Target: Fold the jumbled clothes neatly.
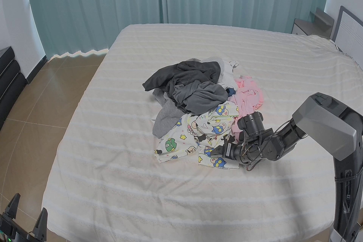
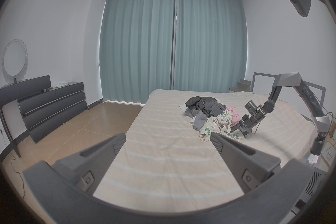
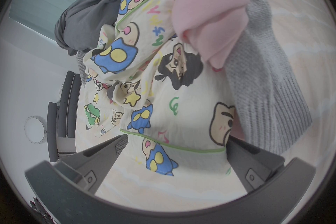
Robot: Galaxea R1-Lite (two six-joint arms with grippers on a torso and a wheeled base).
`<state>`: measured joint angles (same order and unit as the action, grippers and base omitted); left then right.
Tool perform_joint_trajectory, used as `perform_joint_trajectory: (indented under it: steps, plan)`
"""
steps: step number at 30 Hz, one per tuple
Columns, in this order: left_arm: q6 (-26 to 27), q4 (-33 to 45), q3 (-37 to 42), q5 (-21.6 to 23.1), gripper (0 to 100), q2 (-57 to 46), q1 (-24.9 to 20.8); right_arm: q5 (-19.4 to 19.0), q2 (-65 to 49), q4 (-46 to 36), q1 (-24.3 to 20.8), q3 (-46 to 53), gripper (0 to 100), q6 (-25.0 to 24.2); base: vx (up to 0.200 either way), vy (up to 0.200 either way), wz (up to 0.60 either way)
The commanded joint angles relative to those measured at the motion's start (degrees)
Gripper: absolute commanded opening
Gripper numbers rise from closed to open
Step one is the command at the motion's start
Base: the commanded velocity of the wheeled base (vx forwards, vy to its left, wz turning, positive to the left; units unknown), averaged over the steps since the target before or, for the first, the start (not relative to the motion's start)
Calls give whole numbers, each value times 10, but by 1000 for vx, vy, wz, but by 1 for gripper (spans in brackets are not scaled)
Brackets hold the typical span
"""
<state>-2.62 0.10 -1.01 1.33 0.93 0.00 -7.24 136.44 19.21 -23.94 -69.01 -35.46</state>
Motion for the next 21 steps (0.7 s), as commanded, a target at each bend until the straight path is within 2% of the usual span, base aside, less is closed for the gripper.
perform_joint_trajectory:
  steps: [1, 5, 6, 8, 16, 21]
  plan:
    - [0, 0, 10, 0, 100, -8, 0, 0, 18, -4, -7, -24, 100, 0, 0, 0, 0]
    - [0, 0, 10, 0, 100, -8, 0, 16, 28, -11, -7, -39, 100, 1, 0, 0, 0]
    - [0, 0, 10, 0, 100, -8, 0, 24, 31, -15, -7, -46, 0, 1, 0, 0, 0]
    - [0, 0, 10, 0, 100, -8, 0, 35, 40, -28, -7, -58, 0, 0, 0, 0, 0]
    - [1, 0, 10, 0, 100, -8, 0, 37, 23, -38, -7, -46, 0, 7, 0, 0, 0]
    - [1, 0, 10, 0, 100, -8, 0, 37, -11, -43, -8, -3, 0, 25, 0, 0, 0]
